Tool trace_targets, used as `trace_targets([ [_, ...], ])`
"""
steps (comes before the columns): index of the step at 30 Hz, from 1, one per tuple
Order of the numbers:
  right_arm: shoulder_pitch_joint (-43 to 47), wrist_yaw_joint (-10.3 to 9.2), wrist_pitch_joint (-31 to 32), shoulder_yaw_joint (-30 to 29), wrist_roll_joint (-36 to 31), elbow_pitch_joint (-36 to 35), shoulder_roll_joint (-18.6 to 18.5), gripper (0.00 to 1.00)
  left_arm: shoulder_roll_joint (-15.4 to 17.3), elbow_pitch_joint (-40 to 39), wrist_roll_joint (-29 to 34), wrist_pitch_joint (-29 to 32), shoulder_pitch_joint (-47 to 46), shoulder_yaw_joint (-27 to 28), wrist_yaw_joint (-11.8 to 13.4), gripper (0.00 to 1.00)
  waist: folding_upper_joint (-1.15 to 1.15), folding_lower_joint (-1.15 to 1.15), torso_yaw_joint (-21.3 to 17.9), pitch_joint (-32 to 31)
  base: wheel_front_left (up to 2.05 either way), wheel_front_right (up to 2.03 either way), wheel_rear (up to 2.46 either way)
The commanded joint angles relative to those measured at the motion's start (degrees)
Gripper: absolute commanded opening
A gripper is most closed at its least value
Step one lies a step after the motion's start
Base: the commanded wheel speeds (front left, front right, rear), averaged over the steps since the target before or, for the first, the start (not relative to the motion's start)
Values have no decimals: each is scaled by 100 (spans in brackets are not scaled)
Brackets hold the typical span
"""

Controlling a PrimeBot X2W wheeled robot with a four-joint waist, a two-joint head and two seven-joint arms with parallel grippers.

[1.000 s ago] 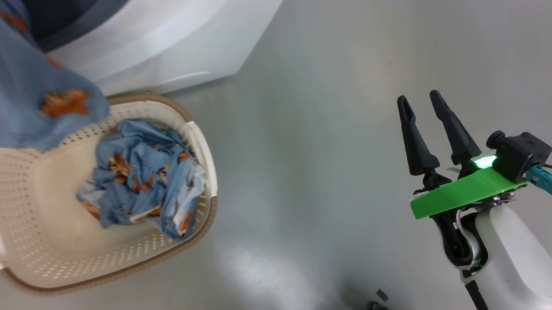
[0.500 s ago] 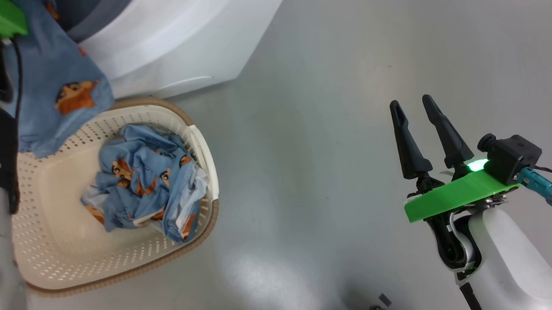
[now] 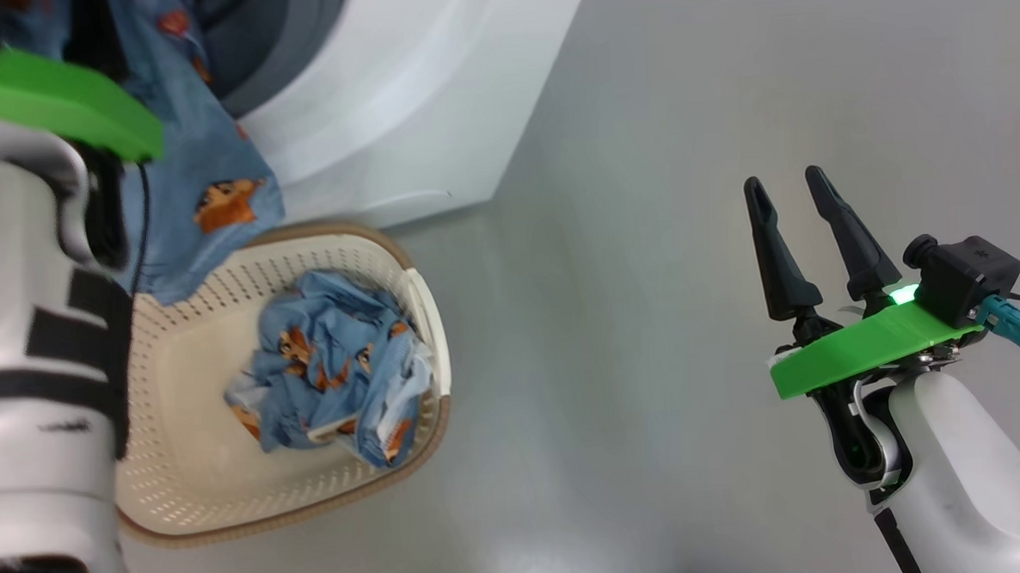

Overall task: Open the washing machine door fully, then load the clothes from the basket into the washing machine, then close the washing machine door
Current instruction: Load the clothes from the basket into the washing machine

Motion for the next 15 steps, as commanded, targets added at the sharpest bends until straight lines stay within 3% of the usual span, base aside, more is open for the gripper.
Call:
trace_targets([
  [1, 9, 32, -46, 95, -9, -91, -63, 100, 166, -193, 80, -31, 101, 85, -15, 100, 0, 0, 207, -308, 0, 0, 0],
  [15, 380, 32, -46, 153, 181, 205, -278, 100, -331, -1943, 446, -31, 2396, 475, -166, 100, 0, 0, 655, -1564, 0, 0, 0],
])
